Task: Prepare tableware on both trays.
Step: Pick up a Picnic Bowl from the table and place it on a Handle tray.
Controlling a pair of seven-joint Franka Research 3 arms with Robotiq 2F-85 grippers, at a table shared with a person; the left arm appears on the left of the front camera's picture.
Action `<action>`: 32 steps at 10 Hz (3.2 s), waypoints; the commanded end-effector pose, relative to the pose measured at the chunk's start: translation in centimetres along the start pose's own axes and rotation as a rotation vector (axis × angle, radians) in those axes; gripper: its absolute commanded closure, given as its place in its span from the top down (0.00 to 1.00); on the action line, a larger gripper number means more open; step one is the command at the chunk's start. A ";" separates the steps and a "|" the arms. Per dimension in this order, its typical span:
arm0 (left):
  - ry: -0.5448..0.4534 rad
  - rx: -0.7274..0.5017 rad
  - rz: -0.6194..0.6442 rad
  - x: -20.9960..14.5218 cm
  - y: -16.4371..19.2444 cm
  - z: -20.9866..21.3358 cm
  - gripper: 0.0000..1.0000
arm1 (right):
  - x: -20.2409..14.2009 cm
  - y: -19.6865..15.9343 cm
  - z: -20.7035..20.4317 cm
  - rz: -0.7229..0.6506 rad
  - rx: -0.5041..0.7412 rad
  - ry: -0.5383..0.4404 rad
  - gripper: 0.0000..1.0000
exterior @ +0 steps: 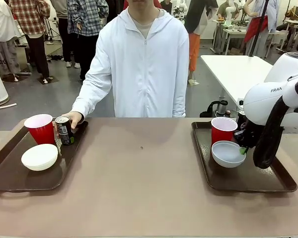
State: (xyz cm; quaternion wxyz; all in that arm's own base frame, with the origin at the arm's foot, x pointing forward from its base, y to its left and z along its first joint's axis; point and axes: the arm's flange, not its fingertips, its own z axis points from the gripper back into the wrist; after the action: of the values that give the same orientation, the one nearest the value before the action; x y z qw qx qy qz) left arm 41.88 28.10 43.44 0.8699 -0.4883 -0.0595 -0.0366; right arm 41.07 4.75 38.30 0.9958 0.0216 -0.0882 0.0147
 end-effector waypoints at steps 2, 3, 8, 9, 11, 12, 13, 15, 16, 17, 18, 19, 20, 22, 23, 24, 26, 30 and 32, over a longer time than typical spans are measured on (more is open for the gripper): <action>-0.002 0.015 0.013 -0.3 -0.2 -0.1 1.00 | 0.0 0.0 0.1 -0.002 0.001 -0.003 0.00; -0.002 0.015 0.013 -0.3 -0.2 -0.1 1.00 | 0.0 0.0 0.1 -0.002 0.001 -0.003 0.00; -0.002 0.015 0.013 -0.3 -0.2 -0.1 1.00 | 0.8 -0.8 -3.1 -0.017 -0.017 0.051 0.03; -0.002 0.015 0.013 -0.3 -0.2 -0.1 1.00 | 0.7 -0.7 -3.1 0.006 -0.006 0.051 0.06; -0.002 0.015 0.013 -0.3 -0.2 -0.1 1.00 | 0.4 -0.9 -2.6 0.014 0.001 0.039 0.26; -0.002 0.015 0.013 -0.3 -0.2 -0.1 1.00 | 0.1 -1.0 -2.0 0.025 0.009 0.025 0.43; -0.002 0.015 0.013 -0.3 -0.2 -0.1 1.00 | -0.2 -1.1 -1.3 0.025 0.011 0.021 0.86; -0.002 0.015 0.013 -0.3 -0.2 -0.1 1.00 | -0.9 -1.4 0.7 0.018 0.004 0.019 1.00; -0.002 0.015 0.013 -0.3 -0.2 -0.1 1.00 | -1.4 -1.6 2.1 0.015 0.004 0.023 1.00; -0.002 0.015 0.013 -0.3 -0.2 -0.1 1.00 | -2.0 -1.7 3.4 0.018 0.002 0.035 1.00; -0.002 0.015 0.013 -0.3 -0.2 -0.1 1.00 | -2.4 -1.7 4.8 0.020 0.006 0.036 1.00; -0.002 0.015 0.013 -0.3 -0.2 -0.1 1.00 | -2.9 -1.7 5.9 0.020 0.012 0.044 1.00; -0.002 0.015 0.013 -0.3 -0.2 -0.1 1.00 | -3.2 -1.8 6.7 0.012 -0.002 0.049 1.00; -0.002 0.015 0.013 -0.3 -0.2 -0.1 1.00 | -2.0 -1.2 5.1 -0.003 0.010 0.034 1.00; -0.002 0.015 0.013 -0.3 -0.2 -0.1 1.00 | -2.0 -1.2 5.1 -0.003 0.010 0.034 1.00; -0.002 0.015 0.013 -0.3 -0.2 -0.1 1.00 | -2.0 -1.2 5.1 -0.003 0.010 0.034 1.00; -0.002 0.015 0.013 -0.3 -0.2 -0.1 1.00 | -2.0 -1.2 5.1 -0.003 0.010 0.034 1.00; -0.002 0.015 0.013 -0.3 -0.2 -0.1 1.00 | -2.0 -1.2 5.1 -0.003 0.010 0.034 1.00; -0.002 0.015 0.013 -0.3 -0.2 -0.1 1.00 | -2.0 -1.2 5.1 -0.003 0.010 0.034 1.00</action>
State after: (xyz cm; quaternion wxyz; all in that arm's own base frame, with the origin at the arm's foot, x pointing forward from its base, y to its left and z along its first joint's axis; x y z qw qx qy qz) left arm 41.87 28.11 43.43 0.8699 -0.4883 -0.0595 -0.0364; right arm 38.02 3.23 43.12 0.9975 0.0268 -0.0647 0.0133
